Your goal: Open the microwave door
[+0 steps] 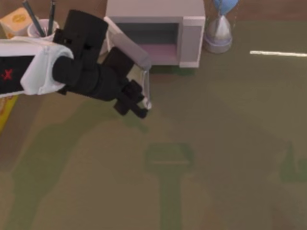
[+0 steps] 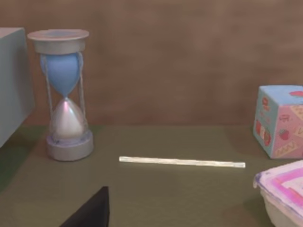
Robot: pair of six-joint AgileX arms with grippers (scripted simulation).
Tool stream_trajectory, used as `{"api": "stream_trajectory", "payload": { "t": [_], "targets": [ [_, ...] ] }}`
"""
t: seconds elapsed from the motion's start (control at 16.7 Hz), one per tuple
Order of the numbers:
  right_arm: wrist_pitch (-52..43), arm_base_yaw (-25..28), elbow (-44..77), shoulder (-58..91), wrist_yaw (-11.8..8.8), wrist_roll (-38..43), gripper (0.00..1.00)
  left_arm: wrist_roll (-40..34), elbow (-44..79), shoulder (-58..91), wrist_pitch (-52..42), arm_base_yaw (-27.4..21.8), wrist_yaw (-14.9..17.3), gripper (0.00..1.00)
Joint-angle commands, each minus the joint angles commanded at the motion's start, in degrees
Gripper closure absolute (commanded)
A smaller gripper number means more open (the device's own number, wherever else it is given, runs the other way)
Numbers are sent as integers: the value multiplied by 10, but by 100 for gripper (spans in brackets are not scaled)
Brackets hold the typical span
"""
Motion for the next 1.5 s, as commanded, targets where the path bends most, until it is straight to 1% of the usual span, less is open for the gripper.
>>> {"api": "stream_trajectory", "payload": {
  "t": [0.78,0.9,1.26,1.5],
  "targets": [
    [0,0,0,0,0,0,0,0,0,0,0,0,0,100],
    [0,0,0,0,0,0,0,-1,-2,0,-1,-3,5,100],
    [0,0,0,0,0,0,0,37,-2,-3,-14,15,26,100],
    [0,0,0,0,0,0,0,39,-2,-3,-15,16,27,100]
  ]
}}
